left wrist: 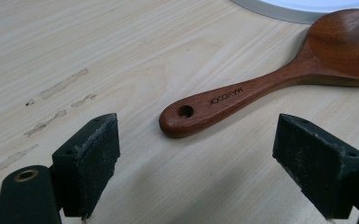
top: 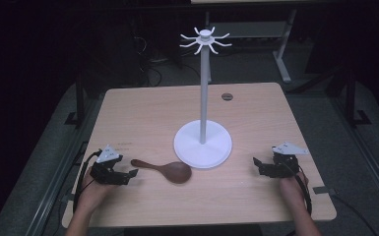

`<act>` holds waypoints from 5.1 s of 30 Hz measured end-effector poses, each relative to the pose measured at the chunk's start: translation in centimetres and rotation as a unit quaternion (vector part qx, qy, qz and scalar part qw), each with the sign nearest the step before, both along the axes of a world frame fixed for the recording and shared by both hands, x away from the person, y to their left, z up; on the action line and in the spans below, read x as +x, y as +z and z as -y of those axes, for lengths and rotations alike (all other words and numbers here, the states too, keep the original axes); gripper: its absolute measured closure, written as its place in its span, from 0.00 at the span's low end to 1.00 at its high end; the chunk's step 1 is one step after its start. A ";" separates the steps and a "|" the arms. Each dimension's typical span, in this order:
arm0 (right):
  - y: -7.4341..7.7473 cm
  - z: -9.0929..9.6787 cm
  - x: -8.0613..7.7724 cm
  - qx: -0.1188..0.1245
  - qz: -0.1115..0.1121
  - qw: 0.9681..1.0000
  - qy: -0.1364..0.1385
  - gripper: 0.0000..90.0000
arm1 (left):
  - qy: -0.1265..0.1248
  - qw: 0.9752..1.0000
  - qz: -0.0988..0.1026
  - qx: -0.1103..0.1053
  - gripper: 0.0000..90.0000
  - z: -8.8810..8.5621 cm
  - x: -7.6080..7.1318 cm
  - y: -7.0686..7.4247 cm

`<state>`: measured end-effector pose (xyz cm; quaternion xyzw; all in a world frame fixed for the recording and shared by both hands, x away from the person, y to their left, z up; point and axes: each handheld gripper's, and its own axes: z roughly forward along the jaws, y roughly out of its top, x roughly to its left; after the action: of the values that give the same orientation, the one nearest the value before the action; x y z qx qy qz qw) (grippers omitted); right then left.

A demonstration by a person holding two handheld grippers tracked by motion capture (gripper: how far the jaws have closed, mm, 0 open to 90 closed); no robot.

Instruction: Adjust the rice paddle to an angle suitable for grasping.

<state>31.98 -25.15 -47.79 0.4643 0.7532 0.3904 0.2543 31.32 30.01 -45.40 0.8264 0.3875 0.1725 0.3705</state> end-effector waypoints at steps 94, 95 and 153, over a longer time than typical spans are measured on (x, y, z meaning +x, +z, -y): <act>0.0 0.1 0.1 0.003 0.002 1.000 0.002 0.15 | -0.115 0.986 -0.122 0.001 1.00 9.9 -1.1 0.1; 0.0 0.1 0.1 0.003 0.002 1.000 0.002 0.15 | -0.118 0.986 -0.118 0.008 1.00 9.7 -1.0 0.3; 0.0 0.0 0.1 0.003 0.002 1.000 0.004 0.15 | -0.056 0.995 -0.085 0.011 1.00 7.4 2.8 -0.1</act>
<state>32.06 -25.10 -47.78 0.4610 0.7536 0.3945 0.2528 34.17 22.64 -45.51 0.8624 0.3690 0.0847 0.3360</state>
